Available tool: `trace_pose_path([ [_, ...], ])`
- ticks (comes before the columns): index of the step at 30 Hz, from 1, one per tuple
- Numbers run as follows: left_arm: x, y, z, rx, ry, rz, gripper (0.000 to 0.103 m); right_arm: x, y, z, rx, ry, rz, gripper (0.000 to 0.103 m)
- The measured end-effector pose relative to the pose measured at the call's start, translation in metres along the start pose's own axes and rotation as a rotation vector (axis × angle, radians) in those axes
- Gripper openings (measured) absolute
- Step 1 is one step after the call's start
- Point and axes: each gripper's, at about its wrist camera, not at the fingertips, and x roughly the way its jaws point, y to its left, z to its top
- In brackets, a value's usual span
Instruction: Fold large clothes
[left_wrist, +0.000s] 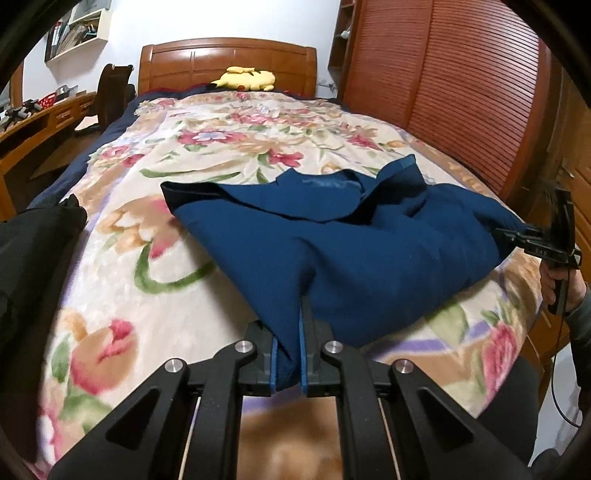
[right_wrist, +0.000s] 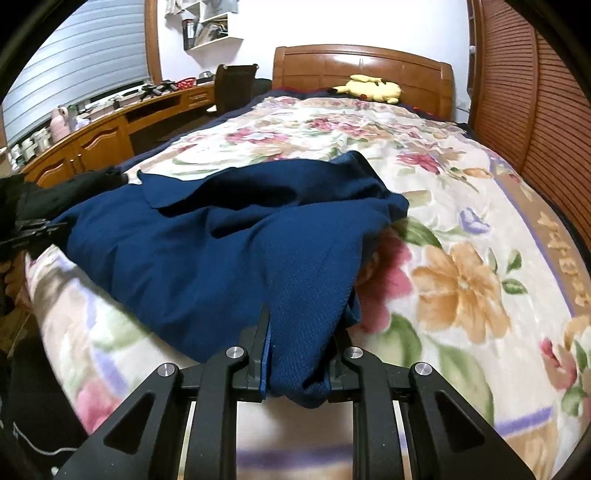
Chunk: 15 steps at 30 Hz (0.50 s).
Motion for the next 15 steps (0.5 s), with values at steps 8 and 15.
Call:
trace_pose_path([
  [8, -0.038, -0.014, -0.025, 0.012, -0.025, -0.005, 0.008, -0.042, 0.006, -0.029, 0.016, -0.01, 0.046, 0.02],
  [15, -0.037, -0.016, -0.032, 0.004, -0.004, 0.071, 0.012, -0.036, -0.005, -0.04, 0.031, 0.036, 0.033, 0.025],
])
